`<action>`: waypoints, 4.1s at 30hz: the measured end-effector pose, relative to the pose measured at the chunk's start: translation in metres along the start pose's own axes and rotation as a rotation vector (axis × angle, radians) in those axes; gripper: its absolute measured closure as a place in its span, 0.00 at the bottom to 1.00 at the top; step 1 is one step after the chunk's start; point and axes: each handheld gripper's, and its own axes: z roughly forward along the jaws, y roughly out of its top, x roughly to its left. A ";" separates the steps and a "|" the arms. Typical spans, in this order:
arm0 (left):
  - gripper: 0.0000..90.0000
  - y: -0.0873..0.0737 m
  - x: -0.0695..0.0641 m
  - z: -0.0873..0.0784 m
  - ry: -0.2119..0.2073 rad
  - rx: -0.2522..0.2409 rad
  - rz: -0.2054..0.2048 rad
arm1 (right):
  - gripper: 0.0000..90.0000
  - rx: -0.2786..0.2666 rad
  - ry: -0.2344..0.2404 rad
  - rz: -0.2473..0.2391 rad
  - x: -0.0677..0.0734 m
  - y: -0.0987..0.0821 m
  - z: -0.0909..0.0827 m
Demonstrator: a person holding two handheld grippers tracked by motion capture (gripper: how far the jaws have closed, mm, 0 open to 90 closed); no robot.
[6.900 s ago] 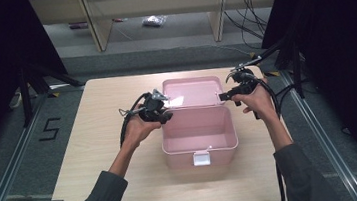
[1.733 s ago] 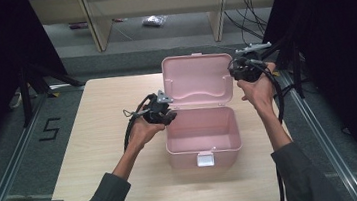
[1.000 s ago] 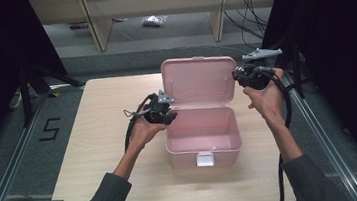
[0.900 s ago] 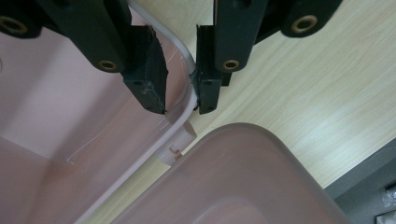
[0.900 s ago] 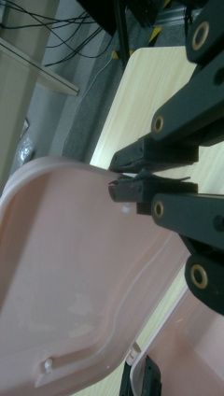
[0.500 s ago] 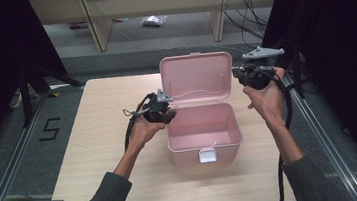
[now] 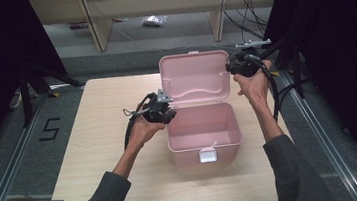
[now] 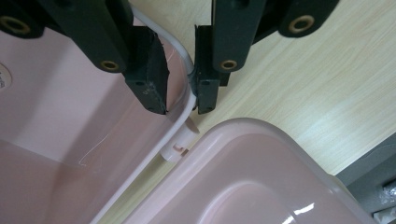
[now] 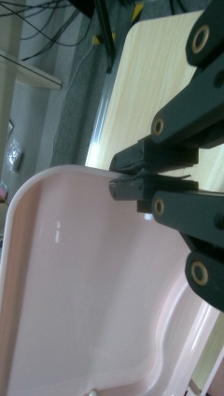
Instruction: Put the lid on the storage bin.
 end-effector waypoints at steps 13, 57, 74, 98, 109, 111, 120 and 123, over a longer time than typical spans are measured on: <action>0.82 0.001 -0.001 0.001 0.014 0.004 0.004 | 0.97 -0.034 -0.014 -0.061 0.008 -0.007 -0.023; 0.60 0.002 0.002 -0.014 0.044 -0.079 -0.034 | 0.97 -0.135 0.012 -0.121 0.017 -0.047 -0.072; 0.49 -0.015 -0.006 -0.051 -0.005 -0.072 -0.095 | 0.97 -0.145 0.011 -0.162 0.023 -0.065 -0.086; 0.46 -0.034 -0.033 -0.091 -0.055 -0.126 -0.091 | 0.95 -0.167 0.042 -0.176 0.024 -0.089 -0.096; 0.44 -0.054 -0.042 -0.108 -0.053 -0.134 -0.096 | 0.95 -0.166 0.046 -0.193 0.026 -0.098 -0.100; 0.44 -0.057 -0.043 -0.108 -0.061 -0.140 -0.096 | 0.94 -0.167 0.049 -0.182 0.027 -0.100 -0.101; 0.40 -0.074 -0.051 -0.108 -0.070 -0.123 -0.102 | 0.94 -0.153 0.052 -0.210 0.027 -0.109 -0.105; 0.39 -0.078 -0.053 -0.108 -0.073 -0.124 -0.105 | 0.94 -0.154 0.056 -0.220 0.027 -0.111 -0.106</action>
